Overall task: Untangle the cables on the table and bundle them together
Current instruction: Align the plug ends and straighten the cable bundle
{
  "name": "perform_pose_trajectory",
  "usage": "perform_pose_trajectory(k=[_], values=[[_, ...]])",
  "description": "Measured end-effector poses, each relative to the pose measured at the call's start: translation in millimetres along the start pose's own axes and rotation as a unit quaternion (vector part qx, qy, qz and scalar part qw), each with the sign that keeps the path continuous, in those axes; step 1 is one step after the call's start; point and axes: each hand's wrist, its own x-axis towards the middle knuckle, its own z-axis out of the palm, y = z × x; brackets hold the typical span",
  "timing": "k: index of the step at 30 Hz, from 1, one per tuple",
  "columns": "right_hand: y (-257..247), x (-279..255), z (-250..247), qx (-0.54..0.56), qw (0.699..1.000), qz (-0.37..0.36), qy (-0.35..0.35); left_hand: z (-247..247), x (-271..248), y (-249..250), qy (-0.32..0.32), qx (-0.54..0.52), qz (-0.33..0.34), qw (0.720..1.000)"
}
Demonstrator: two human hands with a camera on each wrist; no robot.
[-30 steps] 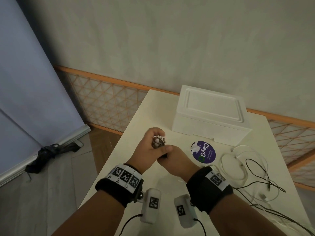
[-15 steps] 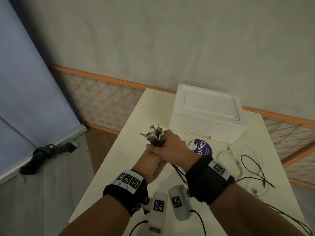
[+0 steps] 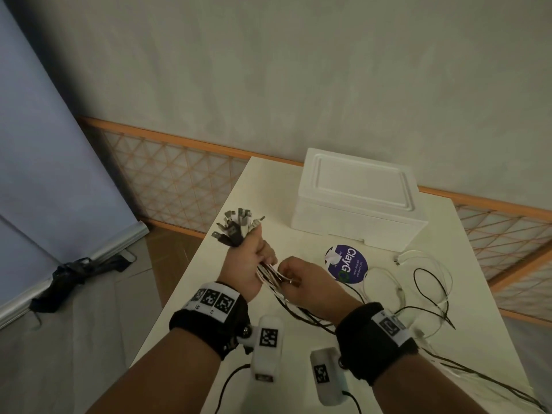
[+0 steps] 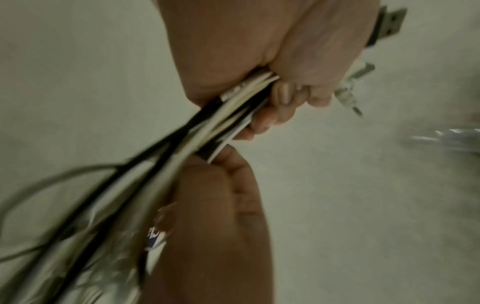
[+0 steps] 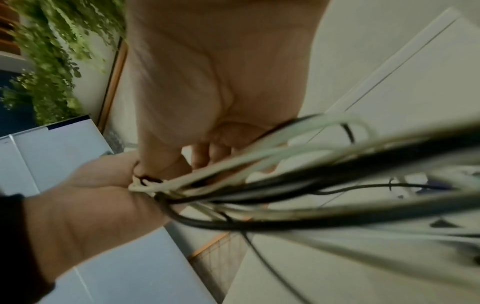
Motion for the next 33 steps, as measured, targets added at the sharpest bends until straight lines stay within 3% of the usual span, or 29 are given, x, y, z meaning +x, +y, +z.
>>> perform_pose_trajectory(k=[4, 8, 10, 12, 16, 18, 20, 22, 25, 29, 33], values=[[20.8, -12.0, -2.9, -0.143, 0.989, 0.008, -0.034, 14.3, 8.4, 11.1, -0.022, -0.013, 0.043, 0.999], [88.8, -47.5, -16.2, -0.265, 0.946, 0.153, -0.110, 33.7, 17.2, 65.0, -0.017, -0.047, 0.082, 0.995], [119.4, -69.7, -29.9, -0.248, 0.940, 0.226, -0.062, 38.3, 19.6, 88.0, -0.014, -0.050, 0.086, 0.995], [126.8, -75.7, -46.5, -0.269, 0.930, 0.248, -0.010, 39.3, 21.5, 90.7, -0.019, -0.029, 0.077, 0.996], [87.9, -59.8, -72.2, -0.302, 0.928, 0.214, 0.029, 45.3, 21.3, 66.7, -0.046, 0.028, 0.060, 0.997], [52.5, -45.5, -78.7, -0.261, 0.949, 0.127, 0.124, 49.6, 18.5, 59.6, -0.055, 0.026, 0.063, 0.996], [11.5, -31.6, -72.8, -0.146, 0.967, 0.010, 0.207, 55.7, 12.2, 53.6, -0.081, 0.018, 0.066, 0.994], [-20.7, -17.7, -54.9, -0.036, 0.983, -0.045, 0.173, 63.1, 3.8, 48.2, -0.106, 0.022, 0.072, 0.992], [-34.8, -7.8, -30.2, 0.120, 0.988, -0.016, 0.091, 68.9, -5.9, 50.6, -0.135, 0.046, 0.090, 0.986], [-10.7, -14.4, -10.4, 0.003, 0.998, 0.044, -0.040, 65.2, -11.6, 70.9, -0.142, 0.055, 0.114, 0.982], [6.0, -21.6, -6.4, -0.011, 0.985, 0.161, -0.060, 67.9, -13.6, 88.1, -0.137, 0.044, 0.132, 0.981]])
